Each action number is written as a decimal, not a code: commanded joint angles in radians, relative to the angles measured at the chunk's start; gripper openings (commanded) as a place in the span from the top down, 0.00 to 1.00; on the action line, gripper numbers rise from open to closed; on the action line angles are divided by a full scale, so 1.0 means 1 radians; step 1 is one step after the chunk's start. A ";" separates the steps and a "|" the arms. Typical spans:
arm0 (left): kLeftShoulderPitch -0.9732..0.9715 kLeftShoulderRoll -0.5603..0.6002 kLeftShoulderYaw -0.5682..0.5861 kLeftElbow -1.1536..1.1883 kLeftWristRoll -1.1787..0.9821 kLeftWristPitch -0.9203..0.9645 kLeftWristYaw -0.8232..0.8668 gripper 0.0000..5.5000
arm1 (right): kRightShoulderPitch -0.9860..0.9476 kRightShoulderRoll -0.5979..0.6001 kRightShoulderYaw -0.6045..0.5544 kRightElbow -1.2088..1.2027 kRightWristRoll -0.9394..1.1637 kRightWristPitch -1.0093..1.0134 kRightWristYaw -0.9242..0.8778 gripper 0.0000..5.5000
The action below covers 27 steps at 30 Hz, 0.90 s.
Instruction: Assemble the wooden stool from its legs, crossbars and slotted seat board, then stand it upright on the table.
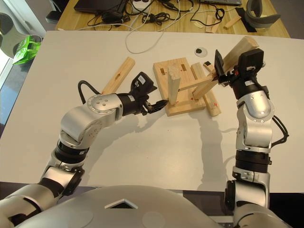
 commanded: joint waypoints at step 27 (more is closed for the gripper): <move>-0.097 -0.058 -0.014 -0.026 -0.002 0.005 -0.006 0.38 | -0.356 -0.203 0.022 -0.276 0.412 0.495 0.172 0.31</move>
